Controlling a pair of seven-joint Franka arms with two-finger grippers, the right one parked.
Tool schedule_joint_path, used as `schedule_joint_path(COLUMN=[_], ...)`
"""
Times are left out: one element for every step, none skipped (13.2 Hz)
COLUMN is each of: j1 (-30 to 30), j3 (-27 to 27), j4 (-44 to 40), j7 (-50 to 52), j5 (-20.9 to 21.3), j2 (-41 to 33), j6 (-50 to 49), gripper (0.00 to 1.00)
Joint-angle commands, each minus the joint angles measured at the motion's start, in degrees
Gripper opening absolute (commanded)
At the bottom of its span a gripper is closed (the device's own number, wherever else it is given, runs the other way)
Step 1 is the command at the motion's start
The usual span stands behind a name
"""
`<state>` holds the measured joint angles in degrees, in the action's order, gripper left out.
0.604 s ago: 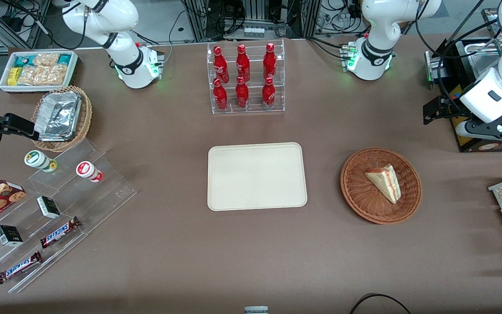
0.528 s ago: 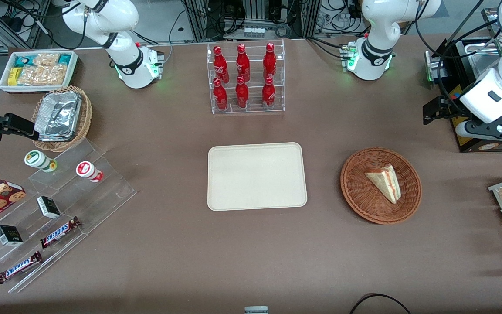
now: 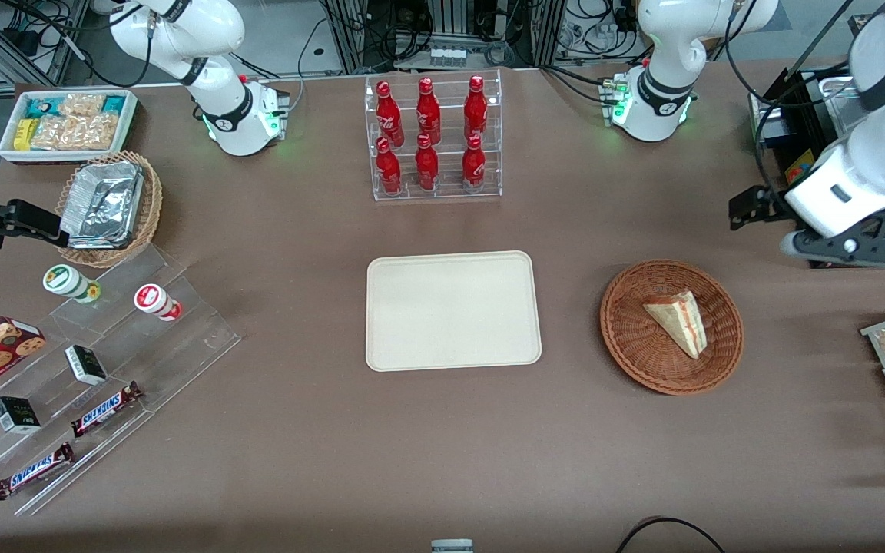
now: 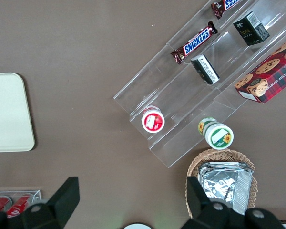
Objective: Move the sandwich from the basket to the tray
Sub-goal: 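Move the left gripper over the wrapped sandwich in the wicker basket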
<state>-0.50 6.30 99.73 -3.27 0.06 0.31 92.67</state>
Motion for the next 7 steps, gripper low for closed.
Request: schedule_joint_path(j1=[-0.1,-0.1,-0.1,-0.2,-0.3,-0.6,-0.6], j3=[0.2,0.2,0.2,0.2,0.2,0.1,-0.1], j4=[8.5,12.6,16.7,20.3,22.6,24.7,26.3], j7=[0.5,0.5,0.6,0.6,0.8,0.9,1.2], j5=[-0.5,-0.4,-0.4,-0.4,-0.4,-0.4,-0.4], j2=[-0.5,-0.5,-0.8,-1.0,-0.9,-0.7,-0.4], j6=[8.7,13.8,18.8,23.7,27.3,30.5,33.6], gripper=[1.00,1.00,1.00,1.00,1.00,1.00,1.00])
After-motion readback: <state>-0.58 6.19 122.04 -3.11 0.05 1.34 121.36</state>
